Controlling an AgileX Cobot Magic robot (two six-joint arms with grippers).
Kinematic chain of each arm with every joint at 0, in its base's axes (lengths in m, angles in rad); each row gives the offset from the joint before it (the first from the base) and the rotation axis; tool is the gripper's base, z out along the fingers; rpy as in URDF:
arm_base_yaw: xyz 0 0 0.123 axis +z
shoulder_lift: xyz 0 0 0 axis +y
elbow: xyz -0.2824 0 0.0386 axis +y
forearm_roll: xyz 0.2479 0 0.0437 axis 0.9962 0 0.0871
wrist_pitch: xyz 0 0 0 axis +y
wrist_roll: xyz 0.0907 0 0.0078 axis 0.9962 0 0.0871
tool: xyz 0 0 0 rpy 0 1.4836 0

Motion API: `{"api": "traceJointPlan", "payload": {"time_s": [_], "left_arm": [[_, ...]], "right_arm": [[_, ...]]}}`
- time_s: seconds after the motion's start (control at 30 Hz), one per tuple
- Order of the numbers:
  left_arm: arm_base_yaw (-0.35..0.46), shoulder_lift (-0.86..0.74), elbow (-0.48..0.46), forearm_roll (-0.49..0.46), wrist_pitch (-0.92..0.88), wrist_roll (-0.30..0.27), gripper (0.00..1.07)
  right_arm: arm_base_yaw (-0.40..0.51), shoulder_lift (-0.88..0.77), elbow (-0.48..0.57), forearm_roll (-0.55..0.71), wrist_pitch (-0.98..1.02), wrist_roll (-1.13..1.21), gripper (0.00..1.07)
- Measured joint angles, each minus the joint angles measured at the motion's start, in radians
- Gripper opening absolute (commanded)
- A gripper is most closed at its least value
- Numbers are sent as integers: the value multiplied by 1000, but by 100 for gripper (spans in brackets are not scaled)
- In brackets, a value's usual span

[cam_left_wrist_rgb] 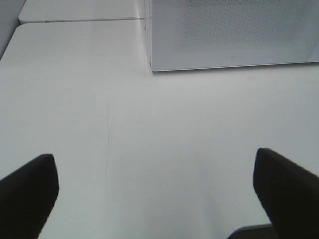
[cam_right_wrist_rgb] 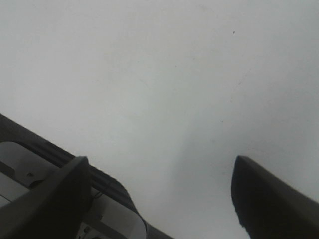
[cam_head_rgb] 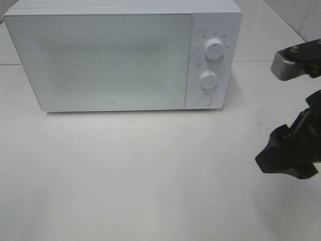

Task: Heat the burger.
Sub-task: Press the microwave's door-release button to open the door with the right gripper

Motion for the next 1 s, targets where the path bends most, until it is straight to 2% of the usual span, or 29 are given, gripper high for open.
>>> {"api": "traceJointPlan", "payload": {"time_s": [0.03,0.23,0.3,0.4,0.47,0.5,0.57,0.67,1.0], "left_arm": [[0,0,0,0,0,0,98],[0,0,0,0,0,0,98],[0,0,0,0,0,0,98],[0,0,0,0,0,0,98],[0,0,0,0,0,0,98],[0,0,0,0,0,0,98],[0,0,0,0,0,0,98],[0,0,0,0,0,0,98],[0,0,0,0,0,0,98]], "right_arm": [[0,-68,2,-2,22,0,76],[0,-195,28,-3,46,0,76],[-6,-335,64,-6,58,1,76],[-14,-362,75,-6,63,1,76],[-73,-452,110,-8,83,1,76],[-73,-452,110,-8,83,1,76],[-166,-578,144,-24,137,0,76],[-199,-651,153,-32,169,0,76],[-225,-834,178,-32,221,0,76]]}}
